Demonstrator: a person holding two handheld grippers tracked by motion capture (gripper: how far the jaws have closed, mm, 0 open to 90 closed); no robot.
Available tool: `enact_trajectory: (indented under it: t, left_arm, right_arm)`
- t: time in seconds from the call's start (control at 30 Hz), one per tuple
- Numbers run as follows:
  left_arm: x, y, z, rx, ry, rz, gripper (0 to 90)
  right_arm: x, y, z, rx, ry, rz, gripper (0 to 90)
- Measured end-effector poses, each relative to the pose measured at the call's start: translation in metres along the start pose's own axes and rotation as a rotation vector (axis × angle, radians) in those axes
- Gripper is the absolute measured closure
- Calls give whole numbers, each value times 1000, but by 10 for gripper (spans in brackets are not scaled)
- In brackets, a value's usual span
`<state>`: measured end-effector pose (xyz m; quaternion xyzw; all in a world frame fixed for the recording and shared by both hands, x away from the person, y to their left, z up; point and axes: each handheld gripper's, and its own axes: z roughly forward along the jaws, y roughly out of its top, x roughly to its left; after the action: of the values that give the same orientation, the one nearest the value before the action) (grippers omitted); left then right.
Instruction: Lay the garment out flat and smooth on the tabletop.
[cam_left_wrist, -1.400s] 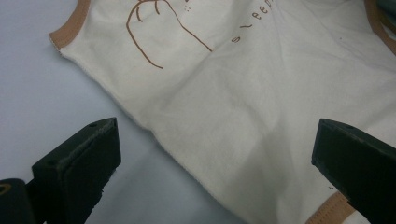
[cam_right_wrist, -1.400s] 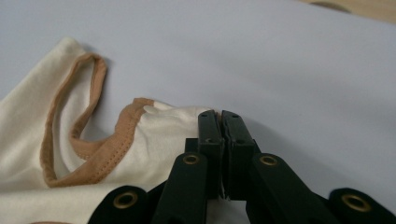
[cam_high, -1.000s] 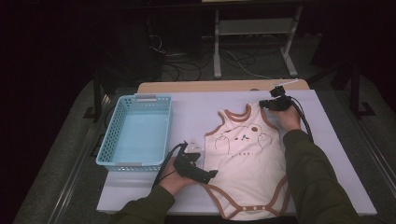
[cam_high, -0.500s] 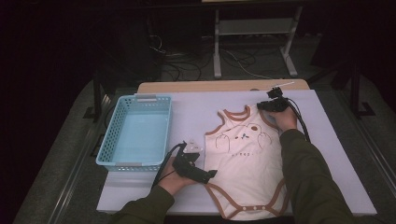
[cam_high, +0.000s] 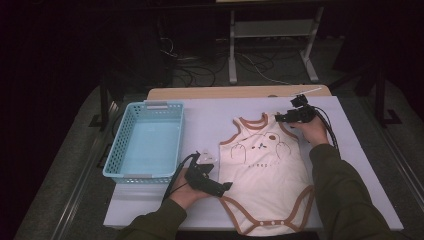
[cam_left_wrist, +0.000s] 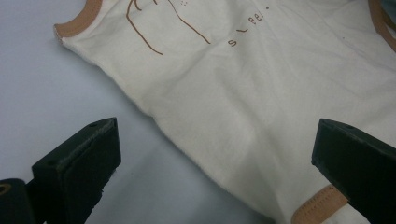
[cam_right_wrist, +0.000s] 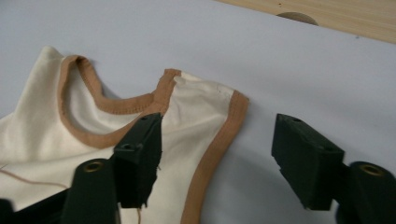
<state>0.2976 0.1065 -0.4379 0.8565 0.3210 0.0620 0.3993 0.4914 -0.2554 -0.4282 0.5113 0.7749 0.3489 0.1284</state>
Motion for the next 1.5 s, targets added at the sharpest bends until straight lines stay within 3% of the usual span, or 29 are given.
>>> enact_trajectory:
  t: [0.2, 0.47, 0.6, 0.67, 0.77, 1.03, 1.17, 1.3, 1.5]
  left_arm:
    - [0, 0, 0, -3, -1, -1, 6]
    - [0, 1, -1, 4, -4, 10, 6]
    - [0, 1, -1, 3, -5, 12, 6]
    - [0, 1, -1, 1, -5, 15, 6]
    - [0, 1, -1, 6, -3, 17, 5]
    - [1, 1, -1, 13, -10, 18, 5]
    - [0, 1, -1, 7, -13, 0, 6]
    - [1, 2, -1, 15, -16, 12, 6]
    - [1, 2, -1, 10, -13, -1, 6]
  right_arm:
    - [11, -9, -13, -12, -40, -16, 160]
    - [26, -21, -30, -5, 3, -72, 2]
    - [33, -30, -38, -15, 11, -101, 0]
    - [36, -35, -42, -21, 38, -100, 0]
    - [43, -45, -50, -53, 27, -111, 0]
    - [55, -65, -66, -48, 40, -152, 0]
    - [61, -77, -77, -80, 24, -154, 0]
    - [63, -89, -87, -91, 36, -149, 0]
    - [66, -109, -99, -92, 57, -151, 0]
